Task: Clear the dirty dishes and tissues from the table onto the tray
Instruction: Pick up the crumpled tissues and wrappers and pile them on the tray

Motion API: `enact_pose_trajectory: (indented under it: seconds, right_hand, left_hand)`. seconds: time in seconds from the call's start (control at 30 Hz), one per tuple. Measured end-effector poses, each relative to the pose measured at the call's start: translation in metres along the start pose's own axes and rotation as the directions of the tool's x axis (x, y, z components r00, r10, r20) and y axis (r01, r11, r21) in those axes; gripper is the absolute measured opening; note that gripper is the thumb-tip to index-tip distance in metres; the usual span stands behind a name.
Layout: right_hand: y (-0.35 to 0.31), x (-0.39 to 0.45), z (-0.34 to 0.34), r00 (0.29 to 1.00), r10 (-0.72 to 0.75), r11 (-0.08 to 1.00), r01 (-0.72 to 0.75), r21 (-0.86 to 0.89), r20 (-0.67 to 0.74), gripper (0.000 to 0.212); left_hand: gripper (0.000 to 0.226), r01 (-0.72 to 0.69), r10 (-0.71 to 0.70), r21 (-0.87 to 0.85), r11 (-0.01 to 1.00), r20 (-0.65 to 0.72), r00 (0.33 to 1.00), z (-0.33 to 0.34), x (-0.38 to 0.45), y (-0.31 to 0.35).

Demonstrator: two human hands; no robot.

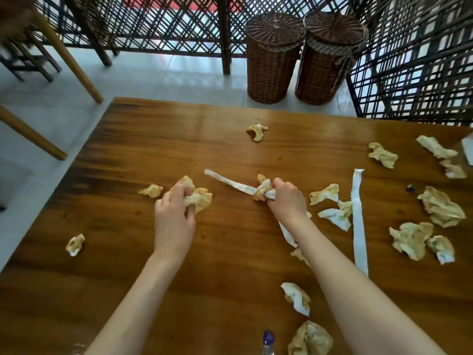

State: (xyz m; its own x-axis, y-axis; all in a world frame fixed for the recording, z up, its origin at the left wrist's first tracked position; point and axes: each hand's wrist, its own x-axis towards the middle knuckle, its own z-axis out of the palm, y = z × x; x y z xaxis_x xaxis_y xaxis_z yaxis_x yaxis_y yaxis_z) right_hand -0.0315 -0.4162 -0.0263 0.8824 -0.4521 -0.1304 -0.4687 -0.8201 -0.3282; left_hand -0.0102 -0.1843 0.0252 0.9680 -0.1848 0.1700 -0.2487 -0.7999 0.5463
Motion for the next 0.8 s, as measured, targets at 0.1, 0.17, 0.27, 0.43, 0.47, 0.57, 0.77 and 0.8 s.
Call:
enact_pose_trajectory:
  seconds: [0.1,0.17,0.27,0.43,0.47,0.57,0.77,0.8]
  right_hand:
    - [0.004,-0.018,-0.005,0.999,0.038,0.996,-0.037,0.082,-0.008,0.028]
    - [0.006,-0.033,-0.011,0.998,0.055,0.993,-0.055,0.108,0.001,0.031]
    - [0.01,-0.043,-0.016,0.991,0.125,0.986,-0.129,0.102,0.041,0.041]
    - [0.004,-0.042,-0.004,0.973,0.145,0.988,-0.151,0.017,0.178,0.087]
    - [0.001,-0.041,-0.001,0.977,0.14,0.99,-0.144,0.008,0.163,0.083]
    - [-0.004,-0.044,0.007,0.988,0.144,0.989,-0.146,0.039,0.056,0.053]
    - [0.002,-0.059,0.016,0.997,0.078,0.997,-0.078,-0.004,-0.008,0.04]
    - [0.003,-0.061,0.016,0.998,0.066,0.998,-0.066,0.0,-0.012,0.039]
  left_hand:
    - [0.024,-0.015,0.015,-0.001,1.0,0.006,1.0,-0.009,-0.015,0.006]
    - [0.024,-0.032,0.032,-0.004,0.999,0.019,0.999,-0.018,-0.029,0.01]
    - [0.026,-0.063,0.063,-0.007,0.998,0.053,0.997,-0.029,-0.049,0.008]
    - [0.028,-0.114,0.114,0.008,0.993,0.048,0.992,-0.038,-0.07,-0.007]
    - [0.028,-0.121,0.121,0.012,0.993,0.04,0.992,-0.04,-0.073,-0.01]
    - [0.028,-0.134,0.133,0.007,0.991,0.033,0.991,-0.042,-0.083,-0.018]
    - [0.026,-0.145,0.146,-0.019,0.989,0.048,0.988,-0.037,-0.106,-0.026]
    - [0.026,-0.145,0.146,-0.027,0.989,0.048,0.988,-0.036,-0.109,-0.026]
